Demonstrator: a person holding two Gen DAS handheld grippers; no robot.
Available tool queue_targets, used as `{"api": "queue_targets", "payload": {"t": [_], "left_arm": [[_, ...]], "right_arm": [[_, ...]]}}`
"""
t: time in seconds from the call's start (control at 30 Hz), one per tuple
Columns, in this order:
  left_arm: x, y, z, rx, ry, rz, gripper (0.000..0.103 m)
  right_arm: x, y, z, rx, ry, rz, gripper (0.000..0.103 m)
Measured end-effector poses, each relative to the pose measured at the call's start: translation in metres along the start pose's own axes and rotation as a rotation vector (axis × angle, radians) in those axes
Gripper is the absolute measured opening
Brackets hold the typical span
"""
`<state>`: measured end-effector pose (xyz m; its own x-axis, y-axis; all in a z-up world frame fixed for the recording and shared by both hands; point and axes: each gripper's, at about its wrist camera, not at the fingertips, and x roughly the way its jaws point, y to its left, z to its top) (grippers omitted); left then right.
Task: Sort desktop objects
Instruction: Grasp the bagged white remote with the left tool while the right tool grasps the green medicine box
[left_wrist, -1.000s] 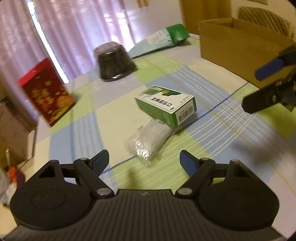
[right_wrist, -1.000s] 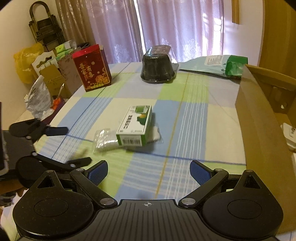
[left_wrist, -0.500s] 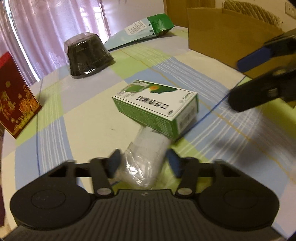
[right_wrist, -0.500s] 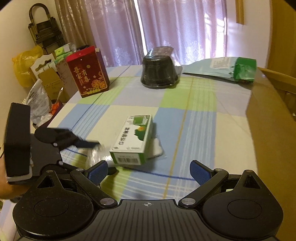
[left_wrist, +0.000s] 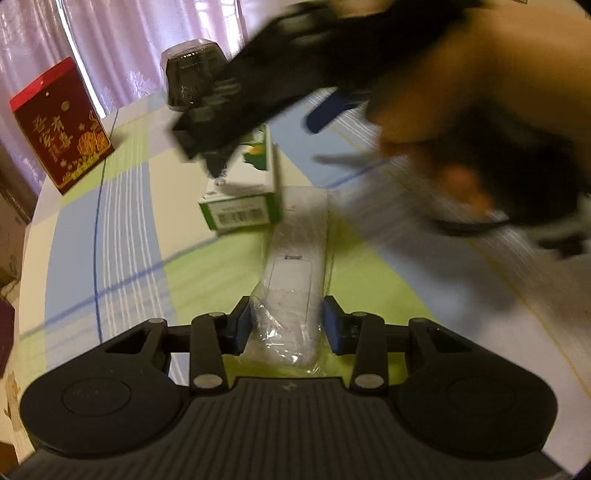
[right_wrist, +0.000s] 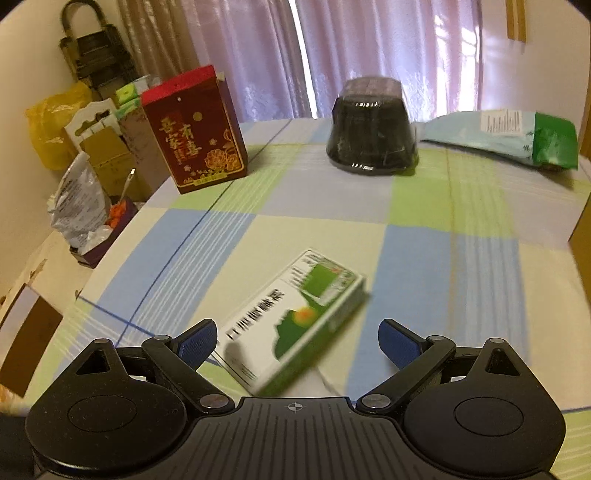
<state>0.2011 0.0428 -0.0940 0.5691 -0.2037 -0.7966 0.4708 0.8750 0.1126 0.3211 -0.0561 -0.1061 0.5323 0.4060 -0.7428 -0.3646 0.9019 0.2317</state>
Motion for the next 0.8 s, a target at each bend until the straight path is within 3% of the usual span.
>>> {"api": "queue_targets", "payload": {"t": [0.27, 0.33, 0.4, 0.47, 0.63, 0.8], "left_arm": [[-0.036, -0.008, -0.037, -0.109, 0.023, 0.026, 0.034], [-0.043, -0.007, -0.045, -0.125, 0.028, 0.037, 0.035], [-0.047, -0.005, -0.051, -0.133, 0.029, 0.044, 0.036], [-0.048, -0.003, -0.054, -0.145, 0.026, 0.048, 0.043], [-0.043, -0.003, -0.047, -0.134, 0.018, 0.067, 0.051], [-0.033, -0.007, -0.034, -0.104, 0.020, 0.058, 0.052]], "right_arm": [[0.043, 0.017, 0.003, 0.045, 0.104, -0.078, 0.097], [0.038, 0.018, 0.001, 0.000, 0.096, -0.093, 0.078], [0.027, 0.010, -0.003, -0.015, 0.100, -0.077, 0.059], [0.010, 0.000, -0.010, -0.047, 0.095, -0.071, 0.055], [-0.043, -0.023, -0.054, -0.140, 0.108, -0.087, 0.055], [-0.095, -0.037, -0.115, -0.205, 0.108, -0.099, 0.055]]}}
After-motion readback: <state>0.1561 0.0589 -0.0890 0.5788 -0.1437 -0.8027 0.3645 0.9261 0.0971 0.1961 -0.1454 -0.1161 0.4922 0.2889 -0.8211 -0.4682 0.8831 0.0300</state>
